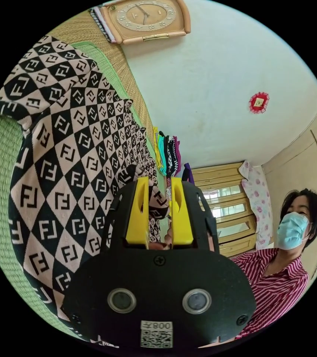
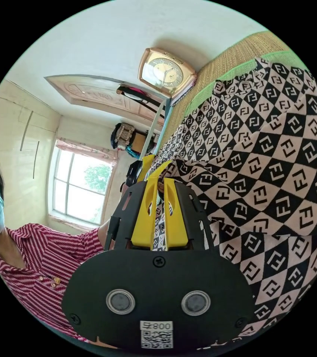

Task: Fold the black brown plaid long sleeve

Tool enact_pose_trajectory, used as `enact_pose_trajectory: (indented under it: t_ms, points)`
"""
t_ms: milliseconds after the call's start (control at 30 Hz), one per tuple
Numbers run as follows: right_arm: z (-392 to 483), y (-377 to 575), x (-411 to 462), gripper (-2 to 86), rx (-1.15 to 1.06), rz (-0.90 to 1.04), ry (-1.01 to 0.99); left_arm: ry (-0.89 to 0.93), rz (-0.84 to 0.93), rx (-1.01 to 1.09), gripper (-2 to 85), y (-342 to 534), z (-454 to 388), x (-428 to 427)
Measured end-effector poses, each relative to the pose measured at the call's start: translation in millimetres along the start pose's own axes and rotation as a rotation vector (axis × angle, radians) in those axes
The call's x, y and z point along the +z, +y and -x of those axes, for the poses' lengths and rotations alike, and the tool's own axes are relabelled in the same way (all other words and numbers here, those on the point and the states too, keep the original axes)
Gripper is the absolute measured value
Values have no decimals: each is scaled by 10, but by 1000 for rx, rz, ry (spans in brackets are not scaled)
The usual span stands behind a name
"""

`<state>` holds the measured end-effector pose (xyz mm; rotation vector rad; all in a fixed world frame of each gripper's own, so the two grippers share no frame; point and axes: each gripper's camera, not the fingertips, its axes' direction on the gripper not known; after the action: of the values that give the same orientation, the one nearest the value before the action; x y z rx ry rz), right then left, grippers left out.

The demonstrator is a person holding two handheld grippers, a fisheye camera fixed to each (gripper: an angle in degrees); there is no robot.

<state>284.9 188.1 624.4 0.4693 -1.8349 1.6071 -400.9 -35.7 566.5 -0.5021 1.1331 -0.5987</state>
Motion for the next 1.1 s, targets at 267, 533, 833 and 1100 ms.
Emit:
enact_pose_trajectory:
  t_ms: [267,533,833,1100]
  points:
    - [99,107,-31,24,-66,-14,29,-186,29,90,79,-320,-397,-125]
    - [-245,231,-43,25,-11,-28,15,-253,66,-37,101,-355,-182,18]
    - [-232,128,-157,23,-49,-40,-15,-134,2,47,19,-543,-407,96]
    - [-436,-212,615,15,-66,144,24,-423,12,67,12,-547,-316,-119]
